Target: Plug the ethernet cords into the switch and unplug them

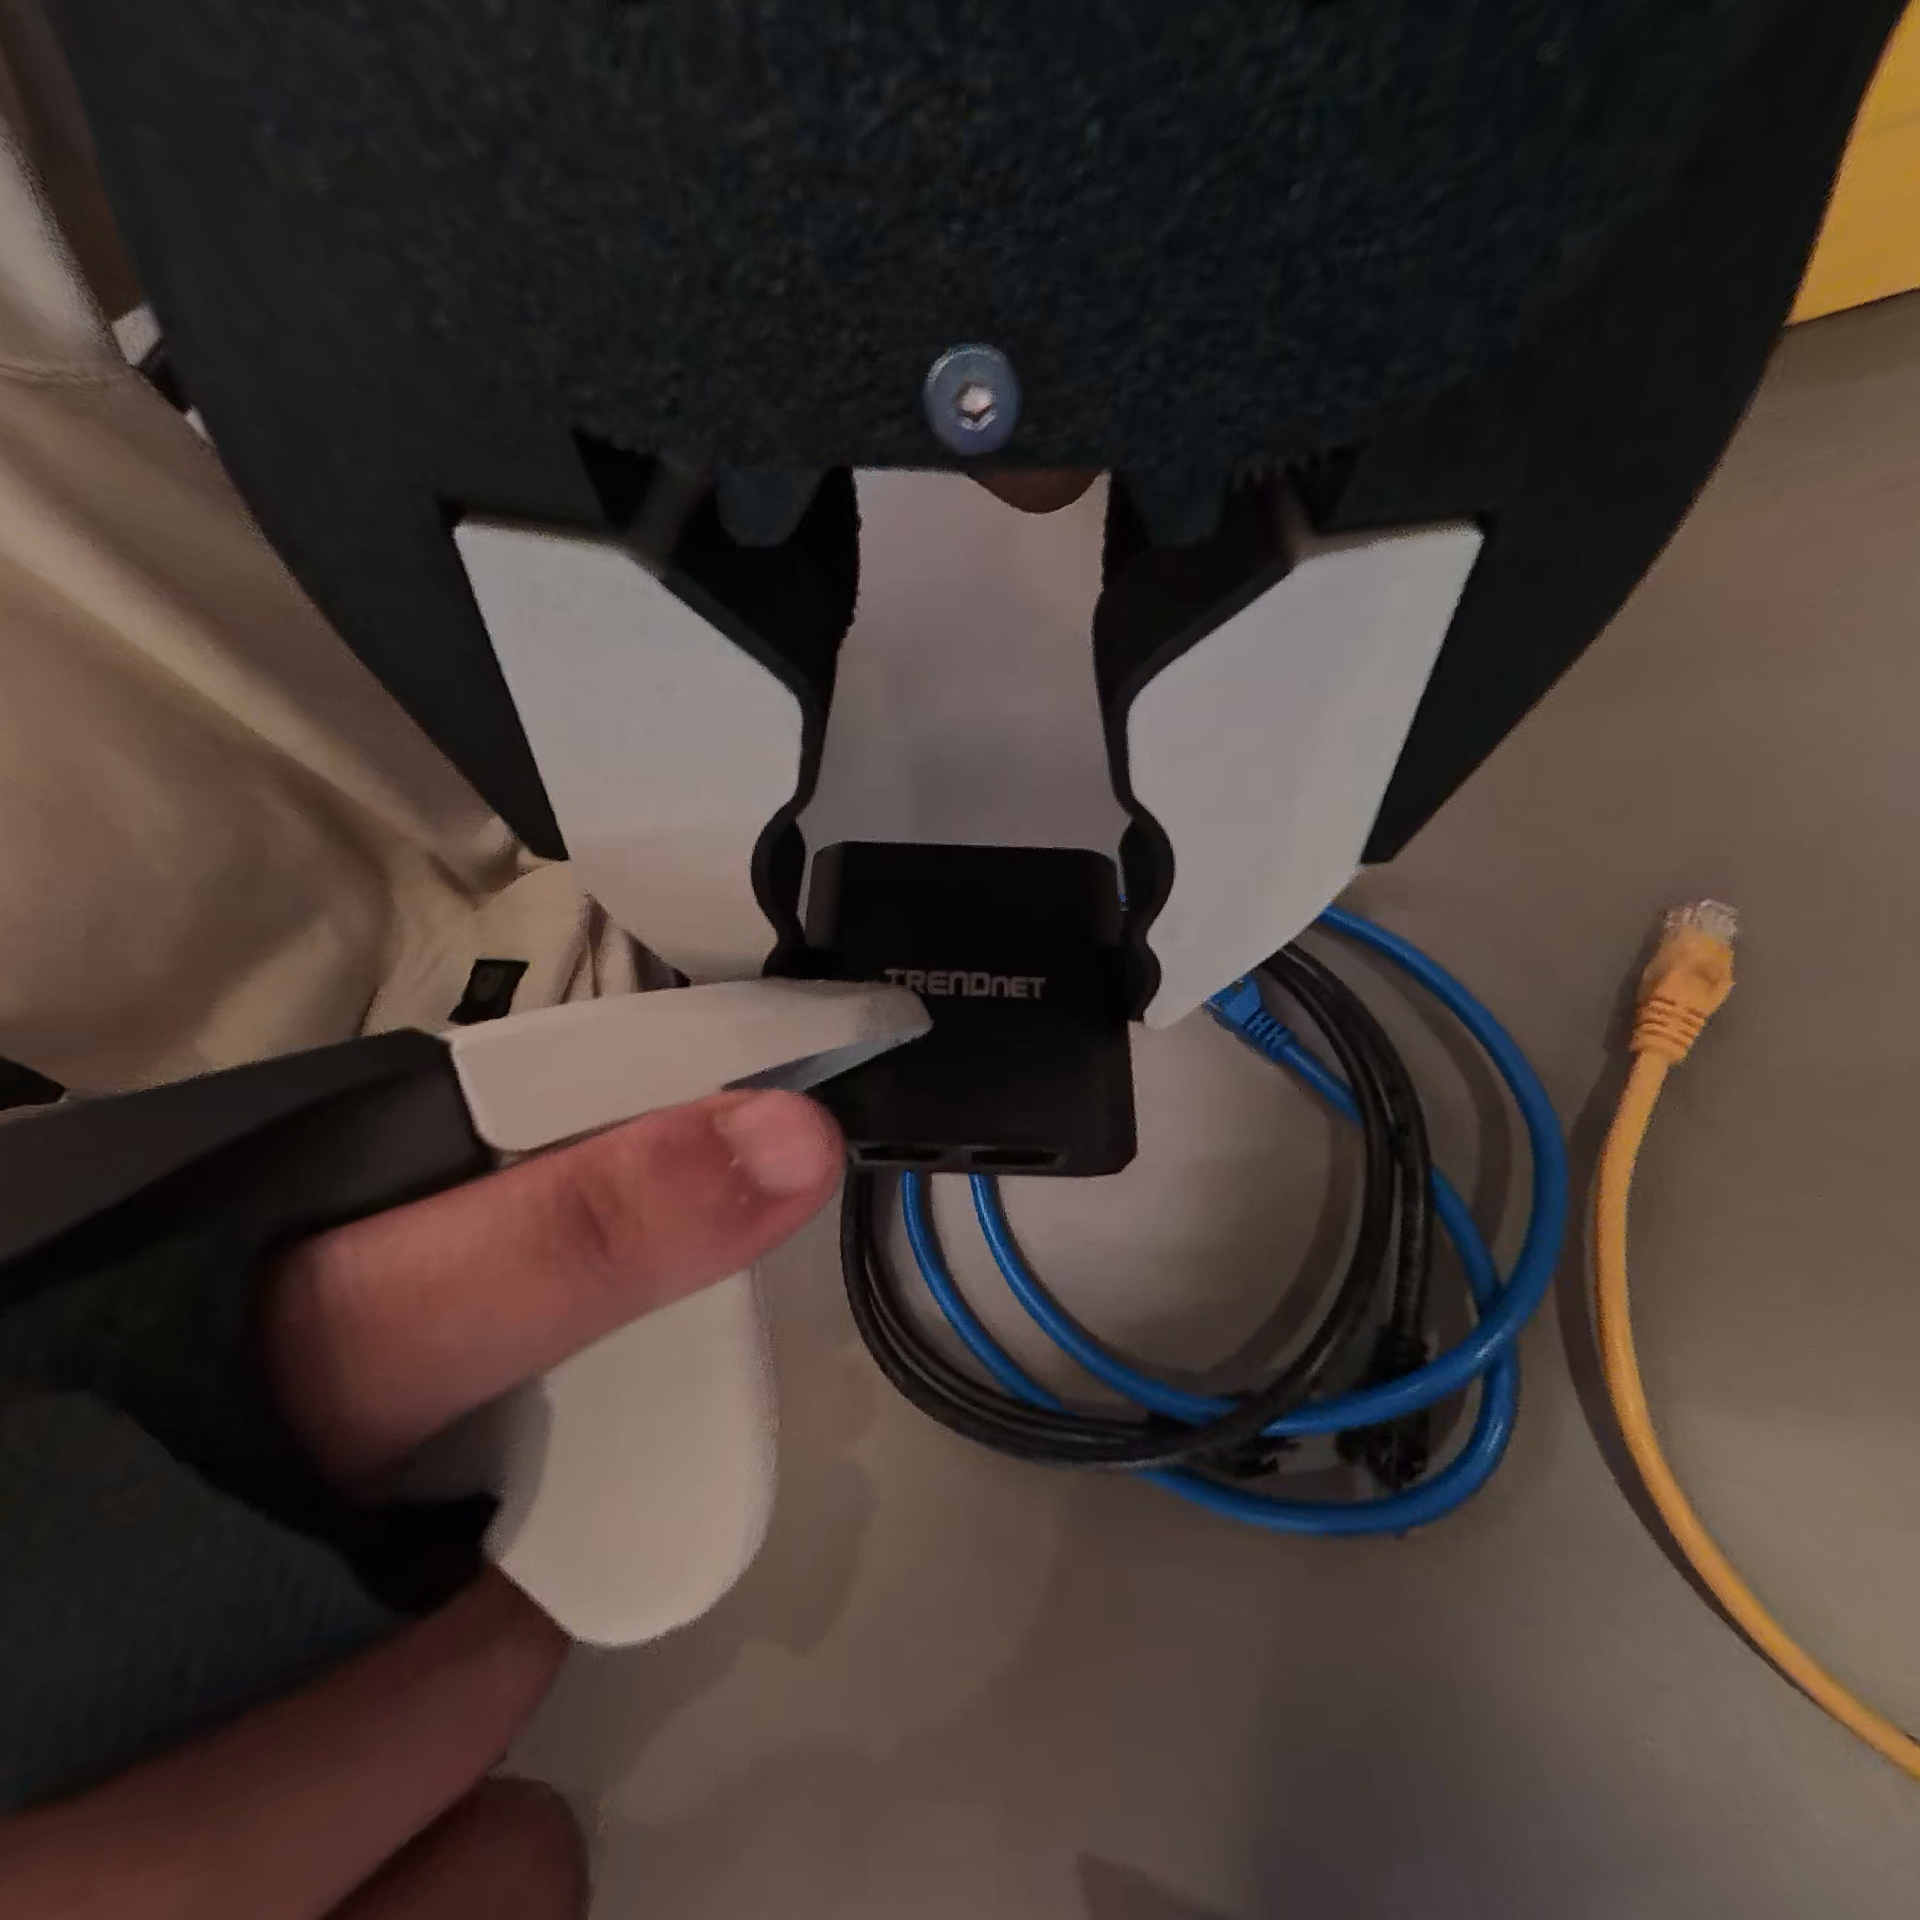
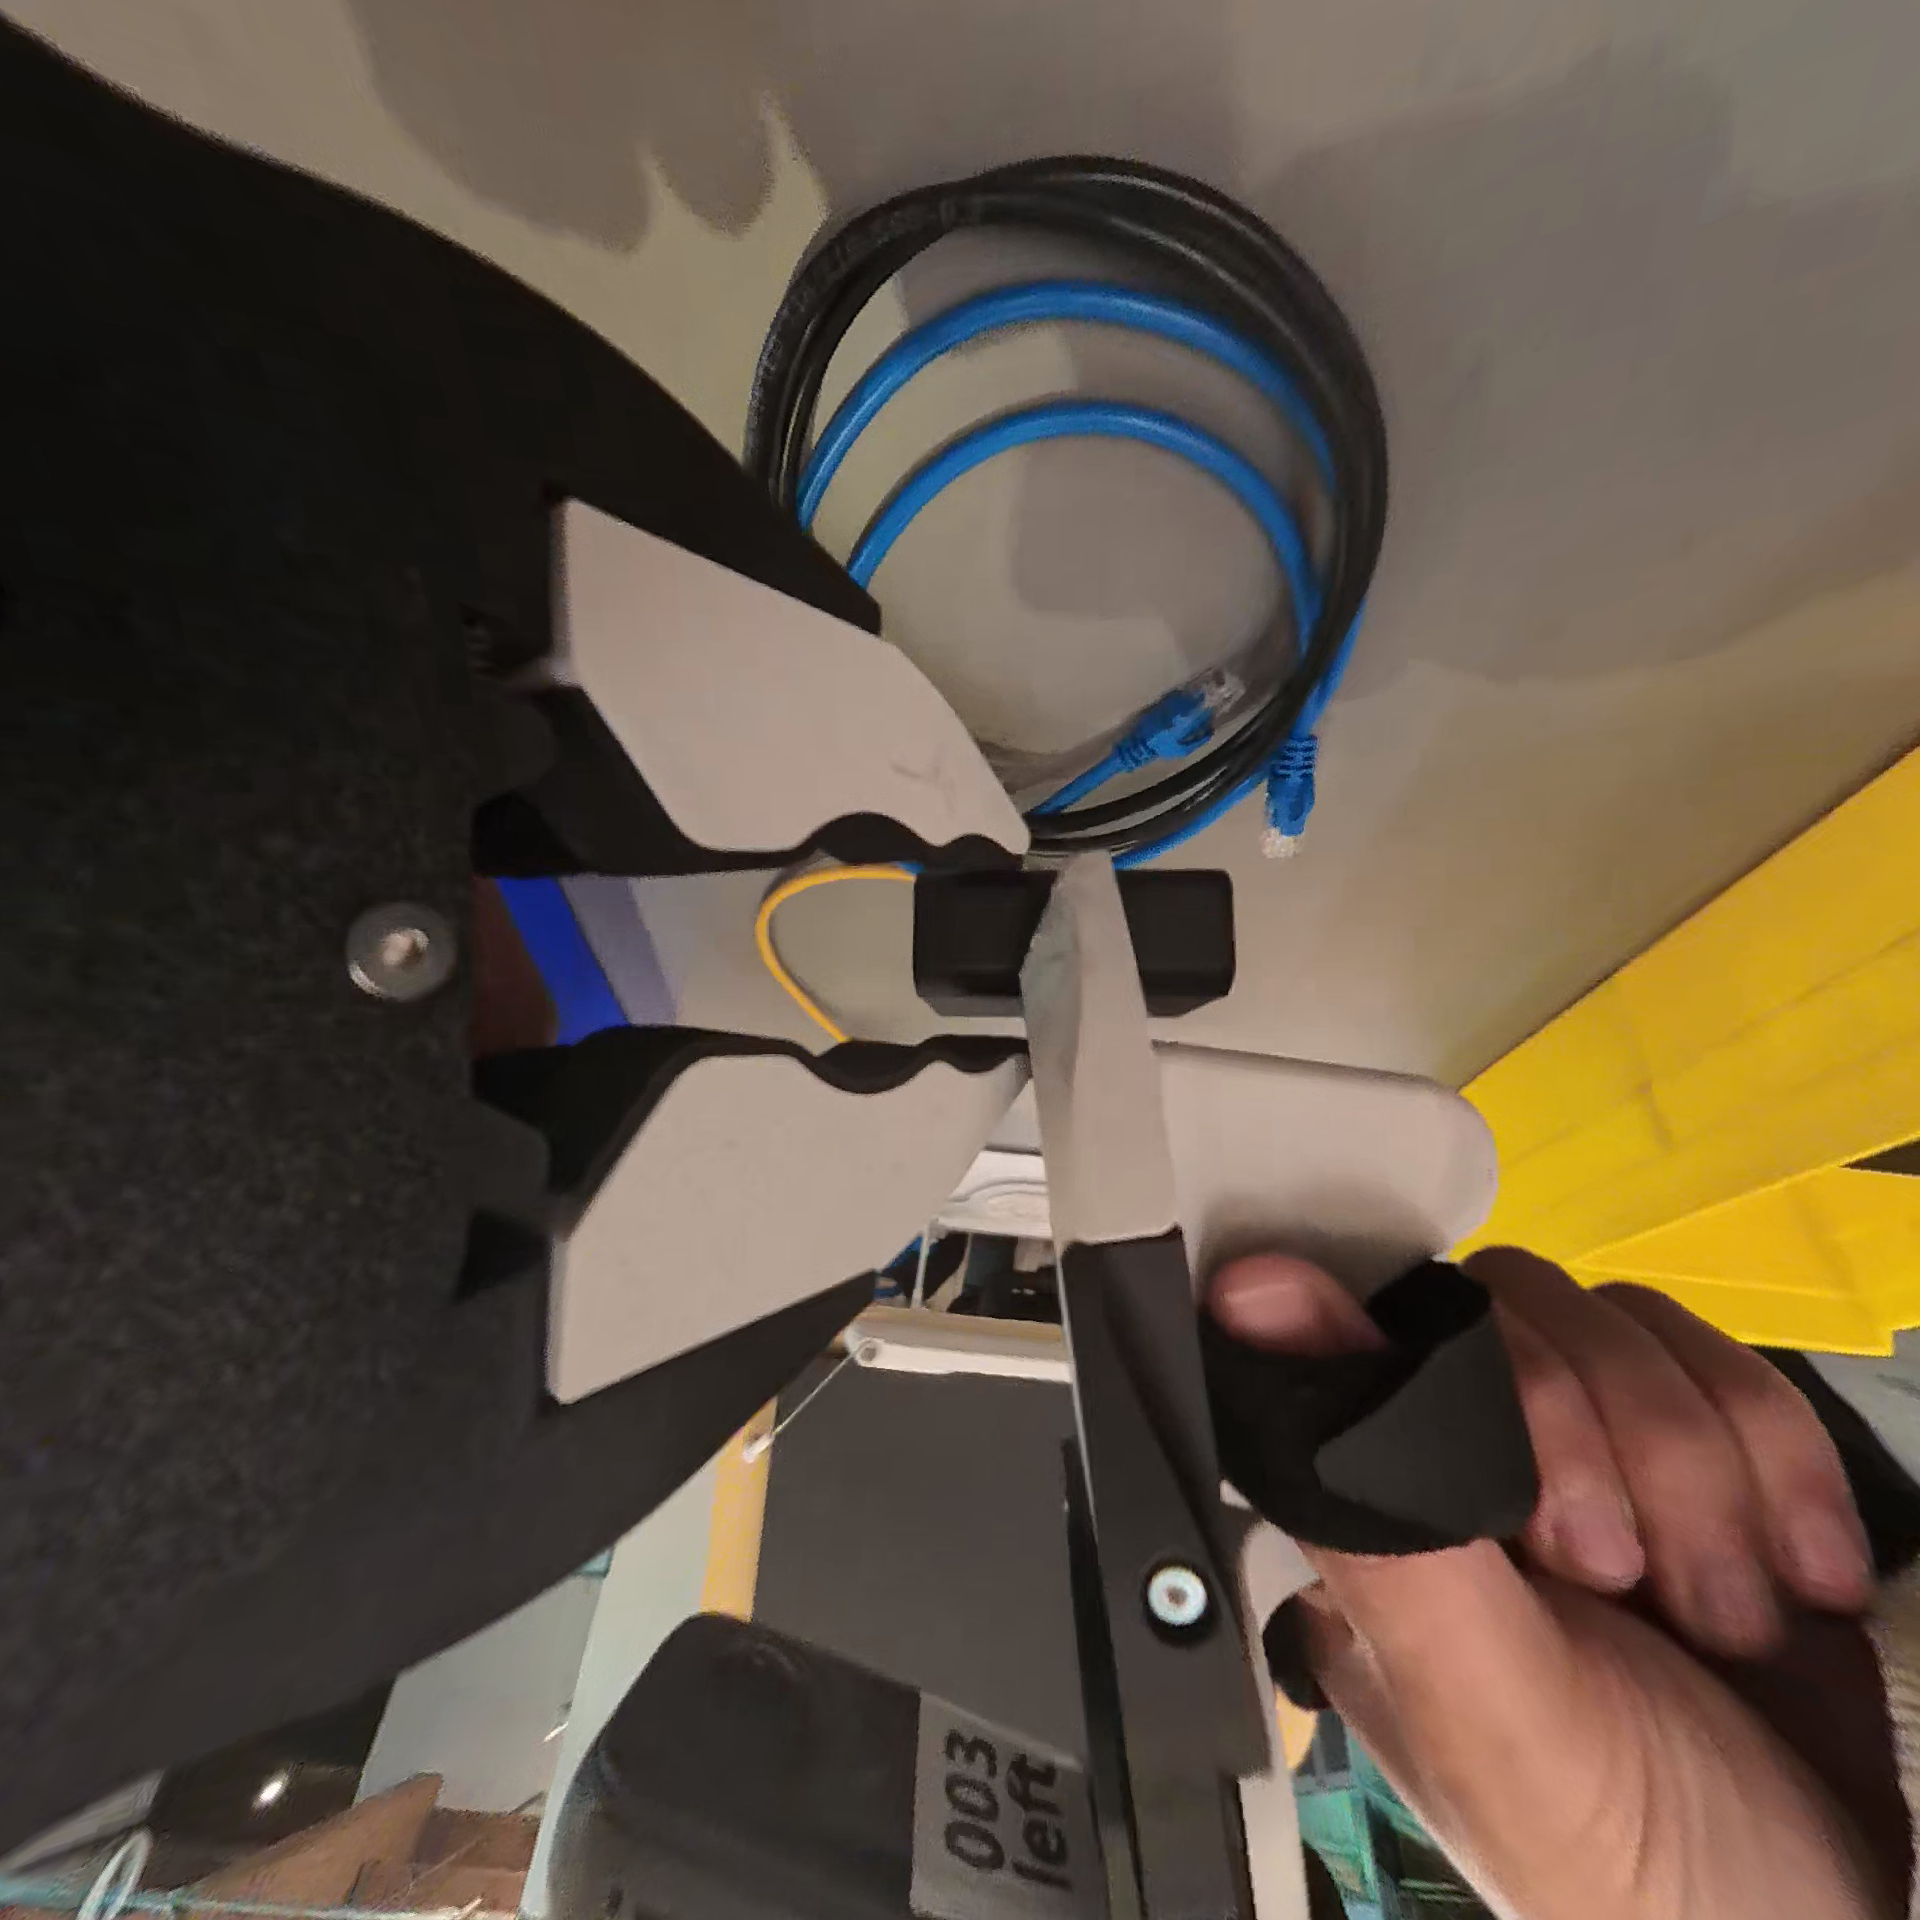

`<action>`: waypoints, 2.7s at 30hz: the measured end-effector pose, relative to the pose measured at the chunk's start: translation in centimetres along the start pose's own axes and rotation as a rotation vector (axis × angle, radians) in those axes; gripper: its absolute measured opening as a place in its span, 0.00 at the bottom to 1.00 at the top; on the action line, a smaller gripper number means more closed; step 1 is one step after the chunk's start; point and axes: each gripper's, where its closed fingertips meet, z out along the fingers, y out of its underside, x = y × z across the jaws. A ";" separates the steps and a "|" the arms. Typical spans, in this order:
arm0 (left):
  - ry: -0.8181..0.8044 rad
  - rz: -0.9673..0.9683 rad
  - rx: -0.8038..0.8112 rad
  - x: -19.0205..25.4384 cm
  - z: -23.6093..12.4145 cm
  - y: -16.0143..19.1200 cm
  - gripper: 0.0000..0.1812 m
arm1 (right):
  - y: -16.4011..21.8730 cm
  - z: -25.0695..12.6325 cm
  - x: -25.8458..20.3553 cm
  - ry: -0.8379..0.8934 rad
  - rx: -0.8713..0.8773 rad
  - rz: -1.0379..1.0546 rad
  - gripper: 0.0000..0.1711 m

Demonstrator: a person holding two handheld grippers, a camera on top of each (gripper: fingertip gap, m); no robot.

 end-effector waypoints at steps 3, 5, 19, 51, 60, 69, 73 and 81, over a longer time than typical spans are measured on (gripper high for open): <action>0.065 0.020 0.049 1.8 -0.2 -0.8 0.32 | 0.0 0.7 -0.4 -0.022 0.001 0.013 0.18; 0.012 0.052 0.016 1.9 -0.1 -0.8 0.32 | -0.5 1.2 -0.3 -0.001 0.025 0.012 0.18; -0.103 -0.016 0.536 1.1 -2.2 -1.5 0.30 | 0.4 1.1 1.1 0.077 0.250 0.258 0.15; -0.412 -0.544 1.270 6.5 4.7 10.8 0.28 | 3.0 1.4 0.3 0.462 0.457 0.429 0.15; -0.379 -0.637 1.273 3.8 4.9 11.3 0.27 | 2.9 1.3 0.4 0.479 0.459 0.430 0.15; -0.634 -0.740 1.046 -3.9 4.6 9.9 0.21 | 3.0 1.5 0.4 0.462 0.456 0.447 0.15; -0.696 -0.742 0.976 -6.5 4.4 8.0 0.20 | 3.0 1.5 0.4 0.452 0.459 0.456 0.15; -0.663 -0.760 0.884 -8.9 5.7 5.9 0.15 | 2.4 1.4 0.1 0.438 0.472 0.441 0.15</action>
